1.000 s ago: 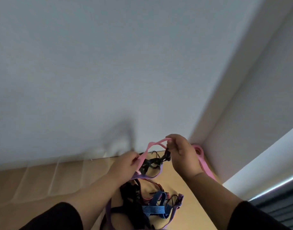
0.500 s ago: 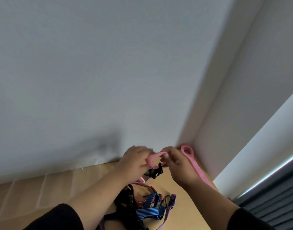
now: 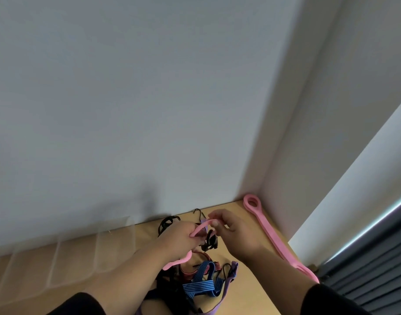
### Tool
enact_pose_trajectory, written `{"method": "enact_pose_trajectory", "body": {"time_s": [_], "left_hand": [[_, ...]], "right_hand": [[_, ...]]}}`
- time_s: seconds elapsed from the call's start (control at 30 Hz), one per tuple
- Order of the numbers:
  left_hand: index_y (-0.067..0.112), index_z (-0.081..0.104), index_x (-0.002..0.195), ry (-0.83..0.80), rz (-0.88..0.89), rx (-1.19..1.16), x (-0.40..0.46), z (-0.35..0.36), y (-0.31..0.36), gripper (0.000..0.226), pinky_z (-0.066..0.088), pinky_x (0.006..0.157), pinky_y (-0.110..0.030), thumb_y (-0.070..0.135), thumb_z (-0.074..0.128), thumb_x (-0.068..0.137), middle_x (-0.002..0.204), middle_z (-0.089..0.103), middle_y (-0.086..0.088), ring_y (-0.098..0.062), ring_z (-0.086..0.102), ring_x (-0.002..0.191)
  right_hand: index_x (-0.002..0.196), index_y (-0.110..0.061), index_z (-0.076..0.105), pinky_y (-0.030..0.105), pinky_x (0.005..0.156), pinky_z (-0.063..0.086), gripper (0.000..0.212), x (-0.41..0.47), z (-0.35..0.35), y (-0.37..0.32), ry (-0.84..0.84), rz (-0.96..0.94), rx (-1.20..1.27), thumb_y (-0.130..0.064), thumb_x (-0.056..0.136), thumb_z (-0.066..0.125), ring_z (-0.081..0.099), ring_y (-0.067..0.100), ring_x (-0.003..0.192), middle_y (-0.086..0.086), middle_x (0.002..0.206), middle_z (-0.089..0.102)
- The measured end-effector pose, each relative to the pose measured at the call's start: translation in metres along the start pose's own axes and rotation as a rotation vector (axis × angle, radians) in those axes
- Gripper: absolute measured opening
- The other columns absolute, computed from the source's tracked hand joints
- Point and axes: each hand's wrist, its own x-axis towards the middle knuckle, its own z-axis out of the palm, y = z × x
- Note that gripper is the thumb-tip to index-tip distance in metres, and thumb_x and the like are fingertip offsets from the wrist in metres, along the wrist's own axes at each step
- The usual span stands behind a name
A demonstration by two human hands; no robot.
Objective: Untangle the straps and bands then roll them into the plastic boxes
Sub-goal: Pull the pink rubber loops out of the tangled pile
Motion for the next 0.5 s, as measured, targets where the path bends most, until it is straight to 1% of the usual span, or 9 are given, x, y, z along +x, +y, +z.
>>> {"method": "enact_pose_trajectory", "body": {"time_s": [0.03, 0.13, 0.17, 0.23, 0.3, 0.37, 0.43, 0.5], "left_hand": [[0.025, 0.072, 0.091, 0.003, -0.019, -0.003, -0.001, -0.001, -0.001, 0.014, 0.051, 0.071, -0.028, 0.035, 0.063, 0.093, 0.084, 0.074, 0.003, -0.011, 0.069, 0.077], [0.028, 0.074, 0.100, 0.003, -0.026, -0.032, -0.003, -0.006, -0.007, 0.015, 0.052, 0.082, -0.025, 0.028, 0.061, 0.096, 0.089, 0.074, 0.012, -0.001, 0.067, 0.083], [0.030, 0.075, 0.100, -0.004, -0.025, -0.029, -0.005, -0.008, -0.008, 0.015, 0.051, 0.081, -0.023, 0.028, 0.061, 0.096, 0.088, 0.073, 0.014, 0.000, 0.066, 0.083], [0.033, 0.075, 0.098, -0.010, -0.023, -0.024, -0.006, -0.009, -0.009, 0.016, 0.048, 0.075, -0.018, 0.027, 0.060, 0.095, 0.085, 0.072, 0.015, 0.004, 0.065, 0.079], [0.034, 0.073, 0.096, -0.002, -0.022, -0.026, -0.009, -0.011, -0.008, 0.016, 0.043, 0.068, -0.012, 0.025, 0.060, 0.096, 0.079, 0.070, 0.016, 0.006, 0.064, 0.074], [0.037, 0.072, 0.095, 0.014, -0.031, -0.027, -0.012, -0.011, -0.009, 0.019, 0.044, 0.068, -0.014, 0.022, 0.059, 0.096, 0.076, 0.069, 0.016, 0.003, 0.064, 0.074], [0.038, 0.072, 0.093, 0.018, -0.048, -0.049, -0.014, -0.010, -0.011, 0.022, 0.048, 0.072, -0.019, 0.020, 0.059, 0.096, 0.076, 0.069, 0.015, -0.002, 0.066, 0.076], [0.037, 0.071, 0.090, 0.022, -0.071, -0.079, -0.018, -0.011, -0.013, 0.021, 0.050, 0.075, -0.022, 0.020, 0.060, 0.096, 0.073, 0.070, 0.012, -0.004, 0.066, 0.075]], "right_hand": [[0.105, -0.047, 0.061, 0.025, 0.081, 0.051, 0.024, 0.000, 0.000, 0.002, 0.001, 0.015, 0.013, -0.027, 0.105, 0.049, 0.062, 0.005, 0.089, -0.018, 0.095, 0.067], [0.122, -0.040, 0.059, 0.023, 0.087, 0.043, 0.031, 0.000, -0.001, 0.006, -0.053, 0.094, -0.022, -0.020, 0.108, 0.040, 0.056, 0.006, 0.100, -0.019, 0.111, 0.062], [0.127, -0.038, 0.059, 0.024, 0.090, 0.042, 0.032, 0.001, 0.000, 0.009, -0.099, 0.108, -0.076, -0.020, 0.107, 0.041, 0.055, 0.007, 0.105, -0.017, 0.115, 0.062], [0.130, -0.037, 0.060, 0.027, 0.096, 0.042, 0.032, 0.003, 0.005, 0.012, -0.193, 0.116, -0.152, -0.022, 0.106, 0.045, 0.055, 0.008, 0.112, -0.016, 0.119, 0.064], [0.128, -0.041, 0.062, 0.029, 0.098, 0.044, 0.030, 0.002, 0.009, 0.014, -0.225, 0.113, -0.177, -0.026, 0.103, 0.052, 0.057, 0.008, 0.111, -0.017, 0.120, 0.066], [0.120, -0.041, 0.065, 0.024, 0.091, 0.047, 0.025, 0.001, 0.012, 0.016, -0.256, 0.106, -0.171, -0.027, 0.099, 0.059, 0.061, 0.006, 0.105, -0.015, 0.114, 0.069], [0.113, -0.038, 0.067, 0.015, 0.079, 0.046, 0.022, -0.001, 0.014, 0.016, -0.307, 0.112, -0.163, -0.023, 0.099, 0.060, 0.064, 0.006, 0.099, -0.010, 0.109, 0.071], [0.110, -0.041, 0.067, 0.013, 0.075, 0.046, 0.025, -0.002, 0.015, 0.017, -0.324, 0.111, -0.159, -0.020, 0.100, 0.057, 0.065, 0.008, 0.096, -0.009, 0.108, 0.071]]}}
